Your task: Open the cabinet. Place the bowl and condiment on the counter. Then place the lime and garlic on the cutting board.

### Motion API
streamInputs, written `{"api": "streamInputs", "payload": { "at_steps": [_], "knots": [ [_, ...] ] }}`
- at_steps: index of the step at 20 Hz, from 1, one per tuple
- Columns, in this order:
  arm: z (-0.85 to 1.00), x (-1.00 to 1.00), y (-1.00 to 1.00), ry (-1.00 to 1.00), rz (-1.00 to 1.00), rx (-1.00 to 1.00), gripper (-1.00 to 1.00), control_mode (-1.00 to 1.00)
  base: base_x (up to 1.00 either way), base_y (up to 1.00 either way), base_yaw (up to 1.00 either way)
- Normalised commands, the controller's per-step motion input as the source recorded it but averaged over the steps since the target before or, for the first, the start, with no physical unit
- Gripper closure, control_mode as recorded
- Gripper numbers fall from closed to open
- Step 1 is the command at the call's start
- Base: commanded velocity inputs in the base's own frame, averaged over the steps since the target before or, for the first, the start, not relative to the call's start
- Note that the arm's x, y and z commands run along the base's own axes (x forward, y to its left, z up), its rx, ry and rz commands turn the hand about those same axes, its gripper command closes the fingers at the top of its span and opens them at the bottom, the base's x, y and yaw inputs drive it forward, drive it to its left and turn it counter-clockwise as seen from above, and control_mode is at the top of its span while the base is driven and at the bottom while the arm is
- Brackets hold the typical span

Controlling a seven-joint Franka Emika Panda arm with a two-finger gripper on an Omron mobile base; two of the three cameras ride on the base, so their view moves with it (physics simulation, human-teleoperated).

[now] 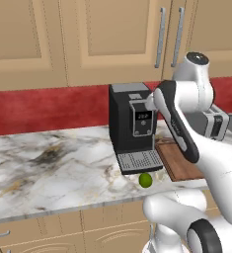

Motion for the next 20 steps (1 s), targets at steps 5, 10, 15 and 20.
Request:
{"api": "streamInputs", "payload": {
  "at_steps": [5, 10, 15, 20],
  "knots": [
    [0.75, 0.02, -0.53, -0.44, 0.00, 0.00, -1.00, -1.00, 0.00, 0.00, 0.00],
    [0.71, 0.22, -0.46, -0.24, 0.00, 0.00, -1.00, -1.00, 0.00, 0.00, 0.00],
    [0.83, 0.57, -0.07, -0.04, -0.04, 0.00, -1.00, -1.00, 0.00, 0.00, 0.00],
    [0.72, 0.54, -0.23, -0.08, -0.10, 0.00, -1.00, -1.00, 0.00, 0.00, 0.00]
  ]
}}
